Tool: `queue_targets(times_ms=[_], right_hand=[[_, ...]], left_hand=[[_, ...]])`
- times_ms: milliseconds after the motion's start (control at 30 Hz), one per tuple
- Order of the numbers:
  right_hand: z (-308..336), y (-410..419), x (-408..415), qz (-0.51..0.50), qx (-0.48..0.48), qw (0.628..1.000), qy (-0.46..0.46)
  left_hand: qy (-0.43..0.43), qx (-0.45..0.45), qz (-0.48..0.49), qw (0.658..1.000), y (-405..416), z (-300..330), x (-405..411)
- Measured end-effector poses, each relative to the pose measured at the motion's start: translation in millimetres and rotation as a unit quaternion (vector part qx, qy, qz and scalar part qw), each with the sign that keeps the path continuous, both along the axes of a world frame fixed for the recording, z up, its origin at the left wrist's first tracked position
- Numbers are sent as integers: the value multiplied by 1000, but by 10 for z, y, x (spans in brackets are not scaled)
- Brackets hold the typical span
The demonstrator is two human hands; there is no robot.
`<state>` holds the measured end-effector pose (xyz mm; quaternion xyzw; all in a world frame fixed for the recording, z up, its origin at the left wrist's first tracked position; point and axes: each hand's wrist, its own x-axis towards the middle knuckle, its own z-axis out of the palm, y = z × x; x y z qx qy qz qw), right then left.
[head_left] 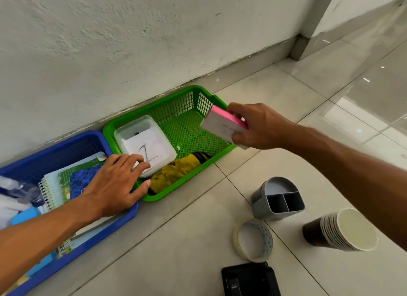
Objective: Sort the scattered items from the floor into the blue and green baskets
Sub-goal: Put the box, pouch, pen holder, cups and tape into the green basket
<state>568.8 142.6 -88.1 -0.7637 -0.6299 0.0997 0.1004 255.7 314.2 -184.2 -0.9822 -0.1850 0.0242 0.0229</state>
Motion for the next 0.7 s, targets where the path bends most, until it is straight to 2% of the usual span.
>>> queue_targets(times_ms=[67, 133, 267, 400, 533, 633, 700], right_hand=[[-97, 163, -70, -40, 49, 998, -28], [-265, 340, -137, -57, 54, 995, -60], [-641, 702, -224, -63, 6, 988, -144], [-904, 968, -269, -75, -30, 984, -161], [-1123, 1050, -256, -72, -91, 967, -226], [-1259, 1056, -253, -68, -155, 960, -225], [-1320, 1052, -242, -81, -194, 960, -183]], left_hand=[[1, -3, 6, 1000, 4, -7, -8], [2, -4, 8, 1000, 5, -4, -6], [2, -8, 13, 1000, 5, 5, -8], [-7, -11, 16, 1000, 4, -13, -16], [-16, -12, 12, 1000, -3, -36, -21], [-23, -13, 8, 1000, -10, -41, -25], [-28, -15, 6, 999, -11, -43, -25]])
